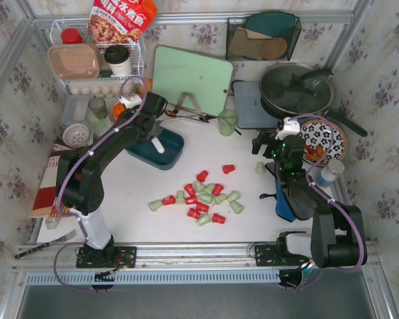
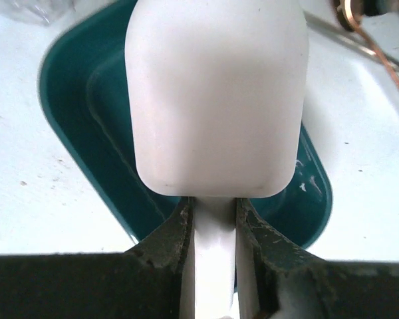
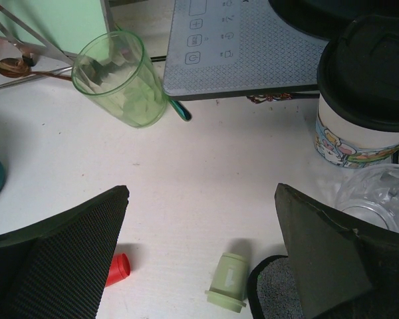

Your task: Mix the coffee capsules in the storage basket

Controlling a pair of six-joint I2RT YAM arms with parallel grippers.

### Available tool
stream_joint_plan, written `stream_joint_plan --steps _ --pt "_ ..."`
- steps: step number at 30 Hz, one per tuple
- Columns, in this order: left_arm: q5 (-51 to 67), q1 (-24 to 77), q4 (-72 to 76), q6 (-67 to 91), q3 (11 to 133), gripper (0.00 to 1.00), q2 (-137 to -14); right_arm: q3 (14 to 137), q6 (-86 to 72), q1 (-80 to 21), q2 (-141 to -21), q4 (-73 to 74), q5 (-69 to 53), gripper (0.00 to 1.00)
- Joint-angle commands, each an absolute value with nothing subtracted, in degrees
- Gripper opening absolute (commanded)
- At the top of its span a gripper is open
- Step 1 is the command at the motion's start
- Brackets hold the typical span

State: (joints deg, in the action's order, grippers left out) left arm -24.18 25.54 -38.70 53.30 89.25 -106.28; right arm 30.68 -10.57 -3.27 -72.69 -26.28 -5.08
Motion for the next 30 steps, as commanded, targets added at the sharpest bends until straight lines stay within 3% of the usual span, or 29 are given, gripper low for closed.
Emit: stream_joint_plan --steps 1,12,20,30 --pt "-28.52 26.41 -37.86 48.01 87.93 0.00 -100.39 30.98 -10.89 -3.30 -71.95 -26.63 -5.02 1.00" --pt "-33.78 26.81 -36.02 28.99 67.09 0.00 -76.84 29.46 -12.10 -4.26 -69.25 -28.41 -3.86 1.00" --pt "-33.97 26.59 -32.53 28.39 48.16 0.00 -61.01 29.95 -13.61 -10.49 -64.74 -26.39 0.49 1.00" --pt "-31.13 25.58 -25.75 26.36 42.09 0.00 -59.44 34.11 -10.75 -24.20 -66.32 -21.71 13.06 1.00"
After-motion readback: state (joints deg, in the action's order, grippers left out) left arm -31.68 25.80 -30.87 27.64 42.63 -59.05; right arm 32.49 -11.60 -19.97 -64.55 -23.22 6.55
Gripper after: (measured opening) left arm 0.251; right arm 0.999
